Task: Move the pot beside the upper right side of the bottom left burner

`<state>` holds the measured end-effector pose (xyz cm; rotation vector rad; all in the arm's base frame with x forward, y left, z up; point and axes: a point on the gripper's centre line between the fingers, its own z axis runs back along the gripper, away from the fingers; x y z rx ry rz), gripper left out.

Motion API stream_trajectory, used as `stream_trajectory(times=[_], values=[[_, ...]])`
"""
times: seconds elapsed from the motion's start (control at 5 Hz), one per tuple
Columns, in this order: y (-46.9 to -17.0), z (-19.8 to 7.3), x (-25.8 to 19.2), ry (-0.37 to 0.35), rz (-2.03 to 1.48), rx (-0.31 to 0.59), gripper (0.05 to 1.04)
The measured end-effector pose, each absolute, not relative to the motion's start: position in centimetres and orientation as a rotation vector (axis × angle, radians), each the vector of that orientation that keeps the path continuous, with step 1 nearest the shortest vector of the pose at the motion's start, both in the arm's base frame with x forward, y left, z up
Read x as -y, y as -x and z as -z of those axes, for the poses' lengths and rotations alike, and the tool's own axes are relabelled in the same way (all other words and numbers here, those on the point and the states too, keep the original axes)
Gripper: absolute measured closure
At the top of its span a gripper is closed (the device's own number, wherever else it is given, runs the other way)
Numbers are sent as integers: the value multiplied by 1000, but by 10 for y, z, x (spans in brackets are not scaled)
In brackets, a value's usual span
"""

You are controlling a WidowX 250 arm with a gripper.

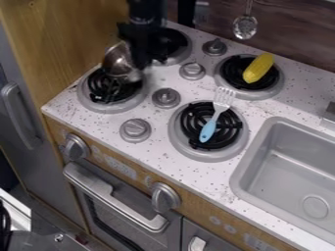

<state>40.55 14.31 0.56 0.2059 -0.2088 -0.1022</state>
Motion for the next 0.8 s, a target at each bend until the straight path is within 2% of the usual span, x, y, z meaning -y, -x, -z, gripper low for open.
stream_trajectory(times=[0.2,0.4,0.6,0.8], values=[[-416,-14,-134,-211,124,219,614],[-411,-12,-133,-197,91,195,314],[-408,-17,-127,-159,66,186,95],[-406,-29,-125,-154,57,191,87]])
